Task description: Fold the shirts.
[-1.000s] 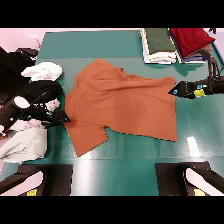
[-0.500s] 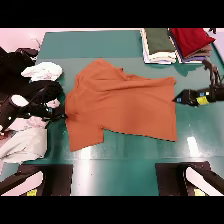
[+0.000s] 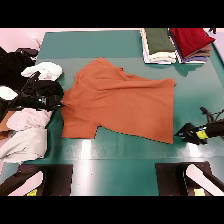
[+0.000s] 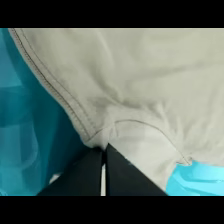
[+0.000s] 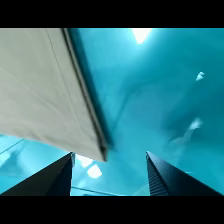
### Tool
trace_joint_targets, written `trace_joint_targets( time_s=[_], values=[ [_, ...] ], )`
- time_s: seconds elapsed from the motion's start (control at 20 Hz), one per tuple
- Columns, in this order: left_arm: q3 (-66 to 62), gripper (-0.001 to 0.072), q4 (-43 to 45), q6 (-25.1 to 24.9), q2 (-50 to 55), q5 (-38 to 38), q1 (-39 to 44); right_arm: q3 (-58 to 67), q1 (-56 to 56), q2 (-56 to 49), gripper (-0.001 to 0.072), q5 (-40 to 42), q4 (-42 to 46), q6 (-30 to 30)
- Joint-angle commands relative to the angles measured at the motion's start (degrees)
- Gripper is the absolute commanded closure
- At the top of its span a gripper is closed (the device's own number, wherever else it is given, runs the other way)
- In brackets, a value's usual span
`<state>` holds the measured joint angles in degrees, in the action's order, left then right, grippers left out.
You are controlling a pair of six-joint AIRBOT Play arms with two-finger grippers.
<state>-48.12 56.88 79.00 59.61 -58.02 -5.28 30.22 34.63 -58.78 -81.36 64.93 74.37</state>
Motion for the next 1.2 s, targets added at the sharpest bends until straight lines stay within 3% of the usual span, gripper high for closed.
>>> trace_joint_targets(
  time_s=[0.0, 0.1, 0.25, 0.5, 0.75, 0.95, 1.15],
  values=[
    [-0.26, 0.0686, -0.15, -0.02, -0.22, -0.11, -0.04, -3.74, -5.7, -3.69, 0.021, 2.95, -4.7, -0.48],
    [-0.28, 0.0687, -0.11, -0.07, -0.22, -0.52, -0.04, -3.54, -12.57, -5.29, 0.0373, 5.22, -6.6, -0.5],
    [-0.76, 0.0687, -0.09, -0.04, -1.36, -0.79, -0.07, -0.42, -20.55, -3.93, 0.068, 8.83, -6.75, -0.5],
    [-10.08, 0.0687, -0.11, 0.59, -10.51, -1.64, -0.07, 16.39, -24.3, 8.2, 0.0695, 7.63, -6.97, -0.26],
    [-36.52, 0.0687, -0.13, 1.6, -19.12, -2.03, -0.07, 45.48, -20.06, 18.56, 0.0695, 8.02, -6.8, -0.26],
    [-60.81, 0.0687, 0.17, 0.83, -19.87, -1.77, -0.07, 67.17, -11.56, 20.98, 0.0695, 7.15, -6.36, -0.28],
    [-70.69, 0.0688, 4.42, 1.01, -19.87, 2.1, -0.07, 82.01, -3.48, 18.25, 0.0695, 4.61, -6.49, -0.02]
  ],
)
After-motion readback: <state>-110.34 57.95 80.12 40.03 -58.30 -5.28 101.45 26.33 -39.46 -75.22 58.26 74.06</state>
